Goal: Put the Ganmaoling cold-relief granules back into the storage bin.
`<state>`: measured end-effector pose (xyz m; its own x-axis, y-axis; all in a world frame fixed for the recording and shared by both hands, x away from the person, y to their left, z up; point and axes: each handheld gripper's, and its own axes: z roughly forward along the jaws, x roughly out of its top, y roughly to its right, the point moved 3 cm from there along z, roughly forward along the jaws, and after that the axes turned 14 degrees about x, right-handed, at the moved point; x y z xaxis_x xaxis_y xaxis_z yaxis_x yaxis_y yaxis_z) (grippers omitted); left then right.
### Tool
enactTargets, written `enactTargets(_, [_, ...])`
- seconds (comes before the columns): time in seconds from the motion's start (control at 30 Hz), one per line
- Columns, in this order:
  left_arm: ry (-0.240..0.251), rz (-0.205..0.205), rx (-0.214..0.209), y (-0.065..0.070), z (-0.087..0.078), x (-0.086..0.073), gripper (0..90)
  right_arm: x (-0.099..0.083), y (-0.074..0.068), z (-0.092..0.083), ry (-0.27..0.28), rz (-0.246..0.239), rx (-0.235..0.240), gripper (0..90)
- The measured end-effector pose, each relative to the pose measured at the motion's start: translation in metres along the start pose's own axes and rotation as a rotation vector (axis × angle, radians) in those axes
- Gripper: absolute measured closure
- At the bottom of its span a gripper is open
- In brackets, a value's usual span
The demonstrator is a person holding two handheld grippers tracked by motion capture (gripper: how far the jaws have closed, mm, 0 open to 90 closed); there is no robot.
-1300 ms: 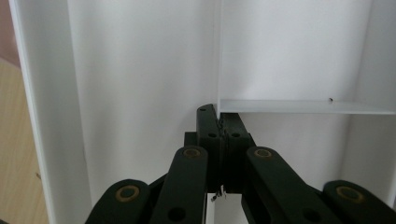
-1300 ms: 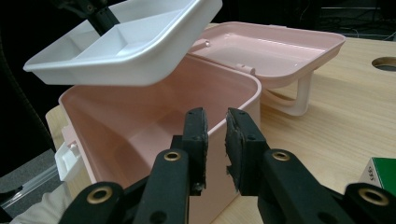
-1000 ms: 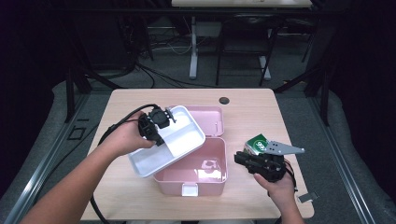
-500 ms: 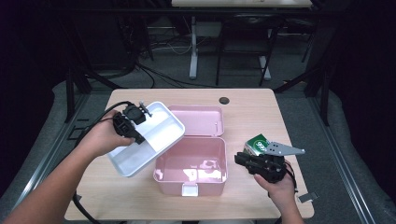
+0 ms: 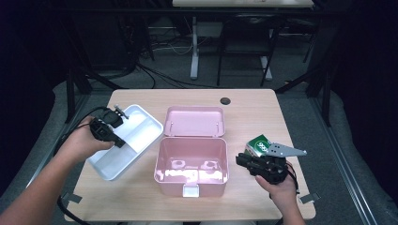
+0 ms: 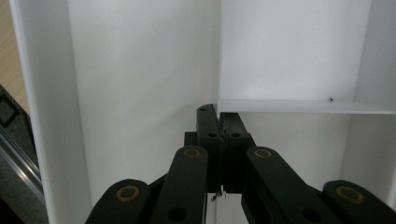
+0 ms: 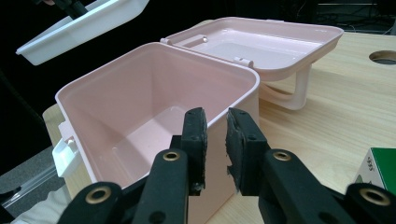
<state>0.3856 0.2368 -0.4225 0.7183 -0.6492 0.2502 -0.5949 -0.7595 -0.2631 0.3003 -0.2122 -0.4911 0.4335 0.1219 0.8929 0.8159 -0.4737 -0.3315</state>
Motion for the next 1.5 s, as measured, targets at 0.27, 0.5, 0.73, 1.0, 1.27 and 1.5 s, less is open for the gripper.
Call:
enactTargets(0.27, [-0.030,-0.033,0.009,-0.009,0.012,-0.015,89.2,-0.001,0.000,0.001,-0.011,-0.001,-0.004,77.0])
enactTargets(0.5, [-0.046,-0.058,0.002,-0.011,0.023,-0.023,89.2,-0.001,0.000,0.001,-0.002,0.003,-0.005,76.7])
enactTargets(0.73, [-0.066,-0.084,-0.011,-0.010,0.039,-0.031,89.2,-0.001,0.001,0.000,0.000,0.001,-0.010,76.1])
enactTargets(1.0, [-0.111,-0.086,-0.018,-0.005,0.064,-0.038,89.2,-0.002,0.001,0.001,-0.003,0.002,-0.008,76.1])
enactTargets(1.27, [-0.133,-0.078,-0.025,0.001,0.081,-0.042,89.2,-0.002,0.002,0.000,0.002,0.005,-0.009,76.1])
enactTargets(1.5, [-0.149,-0.082,-0.038,0.006,0.097,-0.045,89.2,-0.002,0.002,0.000,0.001,0.004,-0.010,75.9])
